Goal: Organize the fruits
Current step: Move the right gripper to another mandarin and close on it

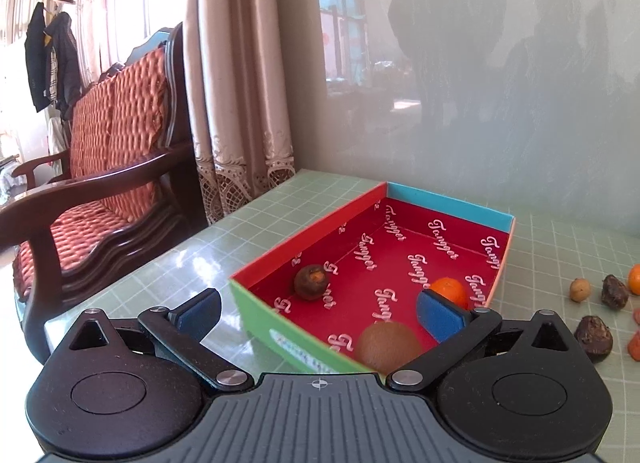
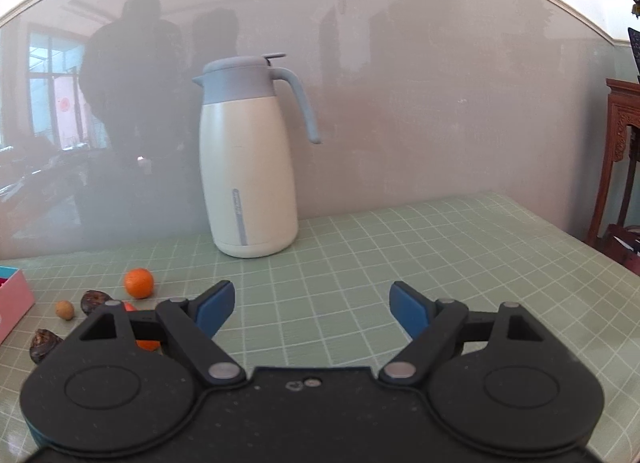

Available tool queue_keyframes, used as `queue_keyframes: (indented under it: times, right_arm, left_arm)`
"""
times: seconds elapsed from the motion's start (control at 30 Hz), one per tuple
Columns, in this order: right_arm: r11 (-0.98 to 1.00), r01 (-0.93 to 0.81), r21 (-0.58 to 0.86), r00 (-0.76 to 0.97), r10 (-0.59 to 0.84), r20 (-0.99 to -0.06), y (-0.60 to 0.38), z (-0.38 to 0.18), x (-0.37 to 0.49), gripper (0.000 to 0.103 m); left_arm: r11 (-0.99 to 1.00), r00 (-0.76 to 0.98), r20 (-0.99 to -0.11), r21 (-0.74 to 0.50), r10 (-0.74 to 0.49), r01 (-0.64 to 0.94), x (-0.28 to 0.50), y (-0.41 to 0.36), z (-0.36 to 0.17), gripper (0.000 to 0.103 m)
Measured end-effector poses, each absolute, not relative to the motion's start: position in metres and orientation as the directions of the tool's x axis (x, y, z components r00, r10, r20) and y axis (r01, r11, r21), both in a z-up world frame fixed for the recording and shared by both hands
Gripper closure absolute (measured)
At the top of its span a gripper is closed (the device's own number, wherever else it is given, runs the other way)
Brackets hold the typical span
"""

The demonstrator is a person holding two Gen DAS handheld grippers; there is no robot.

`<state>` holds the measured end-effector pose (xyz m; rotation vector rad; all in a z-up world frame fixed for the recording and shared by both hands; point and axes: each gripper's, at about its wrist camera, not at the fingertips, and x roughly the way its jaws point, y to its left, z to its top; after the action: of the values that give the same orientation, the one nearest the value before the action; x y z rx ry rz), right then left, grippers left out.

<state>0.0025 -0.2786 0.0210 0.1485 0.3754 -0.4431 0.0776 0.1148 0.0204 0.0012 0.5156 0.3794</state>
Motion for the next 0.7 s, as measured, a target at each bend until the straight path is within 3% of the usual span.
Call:
queue_keyframes:
  times: [0.33,0.7]
  right_arm:
    - [0.944,0.322,0.071,0.842,-0.252,-0.477,-0.254,0.007,0.041,0.019]
    - [0.976,0.185,0.115,0.802,-0.082,-0.591,-0.221,-0.015,0.109,0.032]
  left_arm:
    - [0.905,0.768,-0.502,0.078,0.398,-0.418,0.041,0.149,0.020,0.000]
    - [0.885,0.763,-0.463,0.128,0.452,-0.447,0.029,0.166,0.019,0.000]
